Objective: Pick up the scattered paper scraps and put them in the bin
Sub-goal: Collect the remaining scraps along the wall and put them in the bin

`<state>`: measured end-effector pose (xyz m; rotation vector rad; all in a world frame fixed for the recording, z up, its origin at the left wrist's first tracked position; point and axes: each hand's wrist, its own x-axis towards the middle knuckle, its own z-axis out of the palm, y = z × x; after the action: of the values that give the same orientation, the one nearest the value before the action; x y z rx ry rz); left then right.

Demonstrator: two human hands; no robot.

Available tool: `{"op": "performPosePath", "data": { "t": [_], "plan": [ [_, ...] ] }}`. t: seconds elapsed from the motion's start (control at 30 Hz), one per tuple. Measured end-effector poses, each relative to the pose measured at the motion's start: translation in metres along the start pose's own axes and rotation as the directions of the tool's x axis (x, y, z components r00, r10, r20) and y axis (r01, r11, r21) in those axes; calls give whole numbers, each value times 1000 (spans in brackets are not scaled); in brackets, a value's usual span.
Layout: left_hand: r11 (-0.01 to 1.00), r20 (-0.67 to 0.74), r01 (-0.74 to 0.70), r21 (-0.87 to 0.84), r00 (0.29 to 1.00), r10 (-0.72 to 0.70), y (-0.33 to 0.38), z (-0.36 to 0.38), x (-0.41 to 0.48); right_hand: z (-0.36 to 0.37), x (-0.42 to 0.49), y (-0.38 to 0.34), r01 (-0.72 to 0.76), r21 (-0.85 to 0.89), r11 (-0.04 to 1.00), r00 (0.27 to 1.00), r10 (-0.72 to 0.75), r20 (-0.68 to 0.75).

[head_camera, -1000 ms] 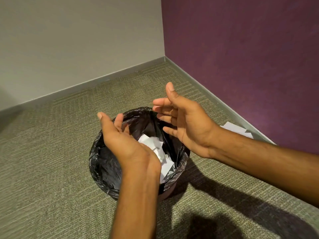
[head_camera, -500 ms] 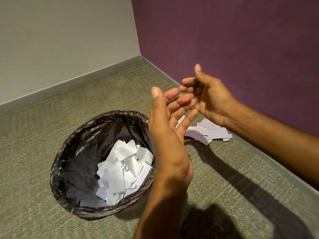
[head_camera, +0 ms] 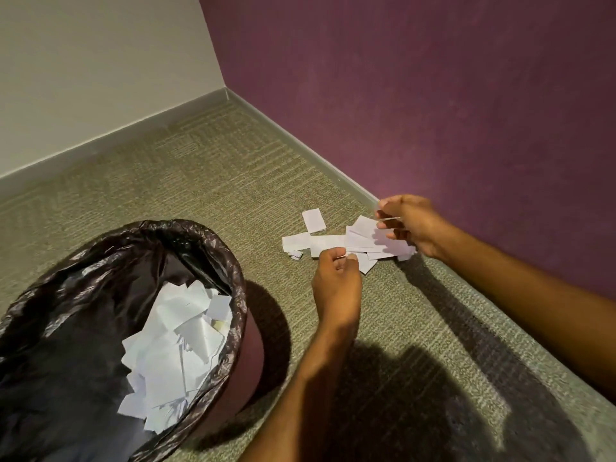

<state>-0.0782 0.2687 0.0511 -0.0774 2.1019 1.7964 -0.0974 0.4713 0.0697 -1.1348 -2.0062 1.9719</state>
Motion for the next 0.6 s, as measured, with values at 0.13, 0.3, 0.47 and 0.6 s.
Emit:
{"op": "performPosePath", "data": {
  "t": [0.13, 0.3, 0.47, 0.6],
  "plan": [
    [974, 17, -59, 220, 998, 57, -23, 20, 22, -4, 34, 41, 125, -377, 918, 990, -139, -12],
    [878, 48, -206, 433, 977, 206, -30, 49, 50, -12, 54, 73, 269, -750, 604, 957, -253, 140],
    [720, 175, -329, 611, 943, 282, -20, 84, 104, -12, 68, 92, 349, -866, 357, 909, -353, 220],
    [459, 429, -425, 780, 897, 102, -25, 96, 141, -14, 70, 92, 362, -871, 333, 901, -366, 234]
  ]
}}
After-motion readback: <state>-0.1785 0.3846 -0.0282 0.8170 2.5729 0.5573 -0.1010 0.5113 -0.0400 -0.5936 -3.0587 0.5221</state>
